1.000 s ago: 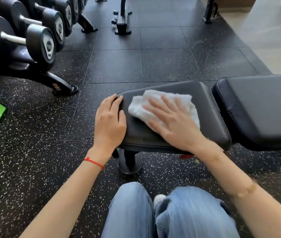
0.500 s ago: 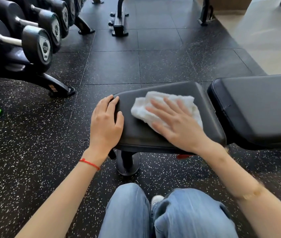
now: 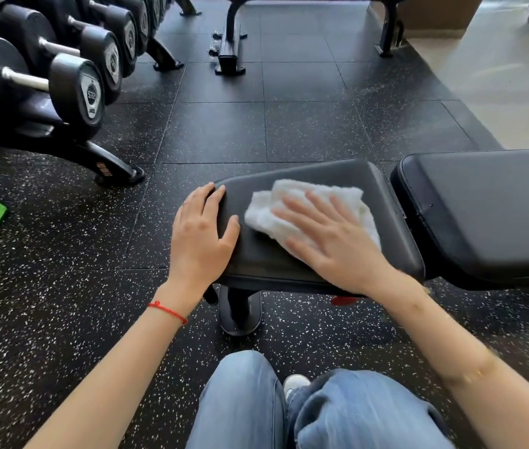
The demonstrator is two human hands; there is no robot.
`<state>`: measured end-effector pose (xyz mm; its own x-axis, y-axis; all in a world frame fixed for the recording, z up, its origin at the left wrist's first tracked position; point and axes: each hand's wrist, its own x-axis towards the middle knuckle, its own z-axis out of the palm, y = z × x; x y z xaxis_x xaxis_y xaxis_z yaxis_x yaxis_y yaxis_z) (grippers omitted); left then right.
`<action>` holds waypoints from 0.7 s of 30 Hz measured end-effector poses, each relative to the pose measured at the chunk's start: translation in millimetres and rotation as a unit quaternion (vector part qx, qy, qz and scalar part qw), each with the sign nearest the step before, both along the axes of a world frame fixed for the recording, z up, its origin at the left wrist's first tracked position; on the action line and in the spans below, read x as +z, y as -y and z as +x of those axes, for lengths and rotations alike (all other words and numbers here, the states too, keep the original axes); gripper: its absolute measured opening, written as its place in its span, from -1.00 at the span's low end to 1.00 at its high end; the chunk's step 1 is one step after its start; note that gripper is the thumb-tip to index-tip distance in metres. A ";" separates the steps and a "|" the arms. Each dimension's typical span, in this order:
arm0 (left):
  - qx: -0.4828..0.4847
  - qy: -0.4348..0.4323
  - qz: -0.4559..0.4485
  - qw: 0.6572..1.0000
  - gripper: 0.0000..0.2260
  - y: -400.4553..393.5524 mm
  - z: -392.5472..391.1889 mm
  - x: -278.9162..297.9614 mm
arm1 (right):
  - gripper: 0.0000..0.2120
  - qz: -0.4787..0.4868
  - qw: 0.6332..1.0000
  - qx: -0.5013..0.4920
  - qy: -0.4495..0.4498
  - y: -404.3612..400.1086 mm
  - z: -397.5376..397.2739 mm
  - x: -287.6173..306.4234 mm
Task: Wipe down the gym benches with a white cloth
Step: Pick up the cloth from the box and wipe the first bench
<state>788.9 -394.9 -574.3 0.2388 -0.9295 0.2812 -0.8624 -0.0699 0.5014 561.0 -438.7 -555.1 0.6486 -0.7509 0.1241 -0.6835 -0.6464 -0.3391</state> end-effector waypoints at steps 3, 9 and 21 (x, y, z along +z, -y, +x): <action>0.005 0.004 0.003 1.000 -0.45 -0.3 0.5 0.1 | -0.50 0.027 0.999 -0.046 0.010 4.7 -39.0 1.7; 0.003 0.022 0.015 1.000 -0.49 0.1 -0.1 0.8 | -0.53 0.021 0.990 -0.126 -0.057 87.8 26.4 13.5; -0.031 0.049 -0.028 0.998 -0.54 -1.2 -0.7 3.3 | -0.53 0.019 0.996 -0.087 -0.001 61.6 -11.0 2.1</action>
